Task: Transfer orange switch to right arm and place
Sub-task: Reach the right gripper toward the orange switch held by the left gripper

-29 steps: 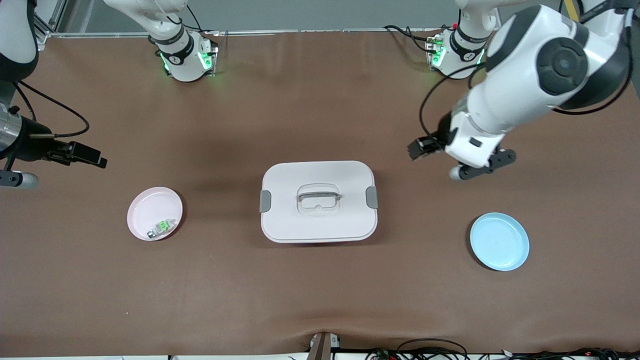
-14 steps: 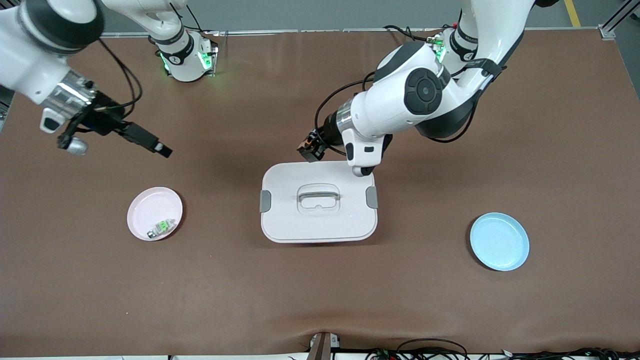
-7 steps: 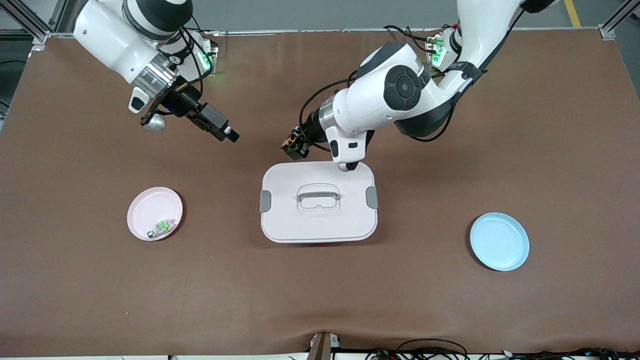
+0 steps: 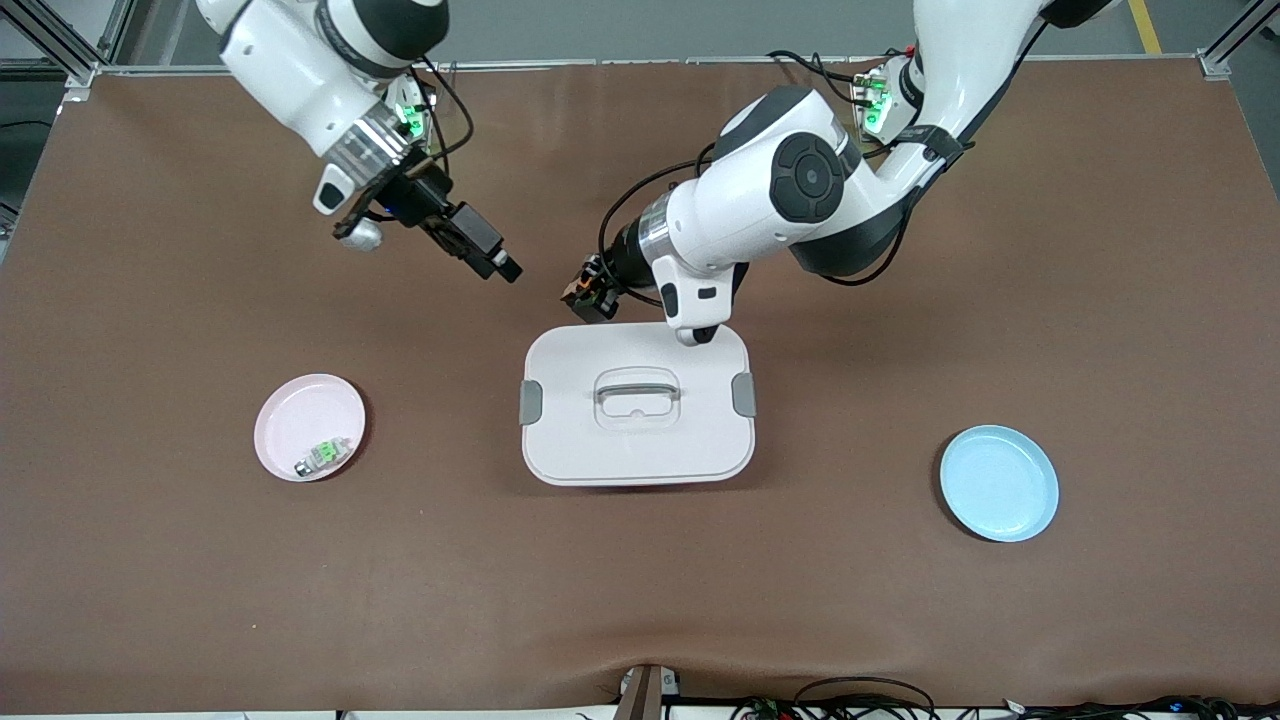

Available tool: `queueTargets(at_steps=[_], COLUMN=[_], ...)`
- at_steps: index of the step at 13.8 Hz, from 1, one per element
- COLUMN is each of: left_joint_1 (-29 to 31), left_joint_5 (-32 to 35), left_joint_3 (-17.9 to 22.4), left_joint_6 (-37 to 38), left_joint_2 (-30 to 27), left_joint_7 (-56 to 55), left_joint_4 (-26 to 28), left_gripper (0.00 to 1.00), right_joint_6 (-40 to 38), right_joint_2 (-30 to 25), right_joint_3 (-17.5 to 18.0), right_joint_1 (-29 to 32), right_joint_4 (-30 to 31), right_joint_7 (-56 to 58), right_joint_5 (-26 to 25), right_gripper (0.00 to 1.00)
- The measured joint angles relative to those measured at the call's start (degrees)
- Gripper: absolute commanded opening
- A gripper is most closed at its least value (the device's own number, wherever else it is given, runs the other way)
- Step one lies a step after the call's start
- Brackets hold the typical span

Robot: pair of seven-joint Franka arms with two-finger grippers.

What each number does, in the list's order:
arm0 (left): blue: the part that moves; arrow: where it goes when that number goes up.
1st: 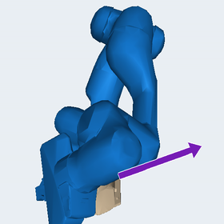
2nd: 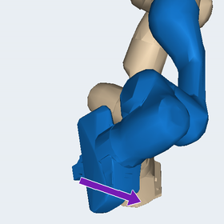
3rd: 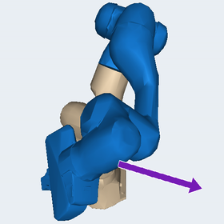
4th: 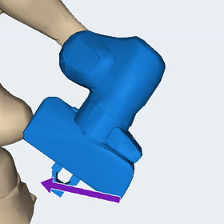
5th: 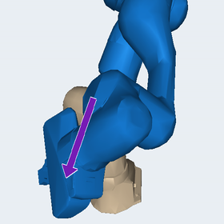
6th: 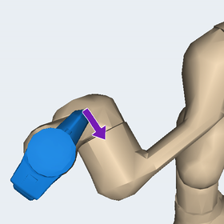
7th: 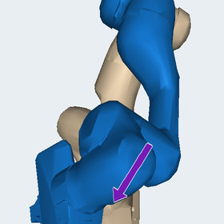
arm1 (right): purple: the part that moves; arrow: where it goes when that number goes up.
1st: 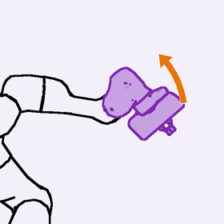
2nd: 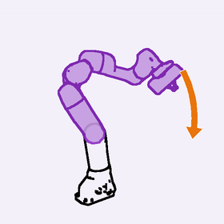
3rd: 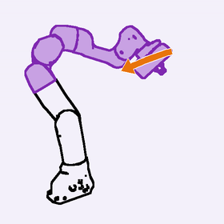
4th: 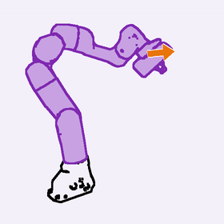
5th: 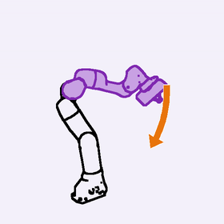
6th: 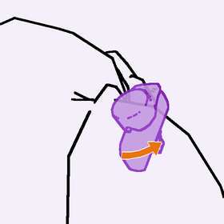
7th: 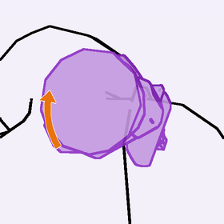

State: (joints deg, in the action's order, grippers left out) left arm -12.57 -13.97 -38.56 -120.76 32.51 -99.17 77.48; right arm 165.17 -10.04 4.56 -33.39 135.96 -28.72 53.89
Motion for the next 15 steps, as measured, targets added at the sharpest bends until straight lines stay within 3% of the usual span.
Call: queueTargets(at_steps=[9, 15], left_joint_1=[0.02, 0.16], left_joint_5=[0.0, 0.0], left_joint_3=[0.9, 1.7], left_joint_6=[-0.07, -0.07], left_joint_2=[0.13, 0.26], left_joint_7=[-0.01, -0.02], left_joint_4=[-0.27, -0.26], left_gripper=[0.0, 0.0], right_joint_6=[4.26, 6.82], right_joint_2=[10.06, 12.68], right_joint_3=[-0.03, -0.22], right_joint_1=[-4.51, -5.84], right_joint_4=[-10.28, -12.04], right_joint_7=[-8.08, -8.11], right_joint_5=[0.17, 0.14], right_gripper=[1.0, 1.0])
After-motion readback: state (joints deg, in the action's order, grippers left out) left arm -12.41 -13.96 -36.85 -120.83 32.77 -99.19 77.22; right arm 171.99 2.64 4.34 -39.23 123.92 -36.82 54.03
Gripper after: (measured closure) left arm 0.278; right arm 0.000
